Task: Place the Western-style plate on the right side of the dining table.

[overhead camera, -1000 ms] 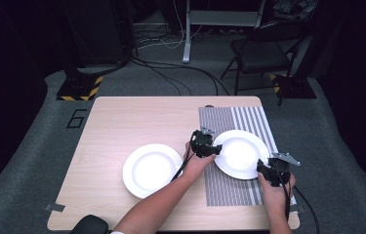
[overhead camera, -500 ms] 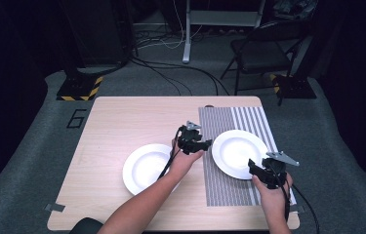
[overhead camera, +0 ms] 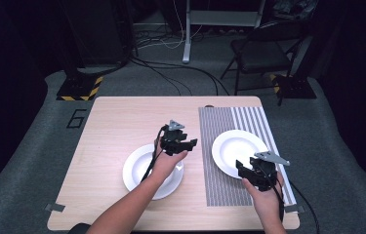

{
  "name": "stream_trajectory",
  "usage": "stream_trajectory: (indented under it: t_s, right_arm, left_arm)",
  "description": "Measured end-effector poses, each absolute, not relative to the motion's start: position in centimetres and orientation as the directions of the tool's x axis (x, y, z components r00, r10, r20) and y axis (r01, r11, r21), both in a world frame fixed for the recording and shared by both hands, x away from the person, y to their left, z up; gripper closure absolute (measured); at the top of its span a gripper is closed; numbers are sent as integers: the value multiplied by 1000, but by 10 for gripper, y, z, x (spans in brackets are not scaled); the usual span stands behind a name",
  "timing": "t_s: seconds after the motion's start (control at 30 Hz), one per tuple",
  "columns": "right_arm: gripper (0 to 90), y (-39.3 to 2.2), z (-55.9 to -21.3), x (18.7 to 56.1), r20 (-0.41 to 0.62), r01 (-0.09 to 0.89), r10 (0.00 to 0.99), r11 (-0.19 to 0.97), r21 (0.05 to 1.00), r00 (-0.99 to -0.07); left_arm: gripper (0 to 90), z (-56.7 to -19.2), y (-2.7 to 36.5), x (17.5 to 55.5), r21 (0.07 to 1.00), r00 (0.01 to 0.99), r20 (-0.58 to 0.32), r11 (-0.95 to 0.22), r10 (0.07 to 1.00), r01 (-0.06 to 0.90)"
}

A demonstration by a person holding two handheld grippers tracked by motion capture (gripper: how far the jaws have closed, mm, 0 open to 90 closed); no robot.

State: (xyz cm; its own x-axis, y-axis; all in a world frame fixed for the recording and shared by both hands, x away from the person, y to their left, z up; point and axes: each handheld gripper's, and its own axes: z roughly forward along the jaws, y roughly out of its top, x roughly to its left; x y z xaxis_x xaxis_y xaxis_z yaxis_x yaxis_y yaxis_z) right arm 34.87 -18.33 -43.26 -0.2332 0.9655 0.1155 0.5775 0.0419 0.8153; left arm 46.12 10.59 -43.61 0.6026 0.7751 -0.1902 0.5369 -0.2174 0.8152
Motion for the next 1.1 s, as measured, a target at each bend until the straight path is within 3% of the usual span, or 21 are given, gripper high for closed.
stream_trajectory:
  t_s: [0.57, 1.1]
  right_arm:
    - [436, -146, -440, 343, 103, 601, 906, 184, 778, -411]
    - [473, -132, -456, 337, 72, 557, 873, 242, 794, -483]
  left_arm:
    - [463, -428, 189, 434, 821, 522, -194, -154, 831, 550]
    - [448, -452, 251, 415, 810, 452, -194, -117, 871, 574]
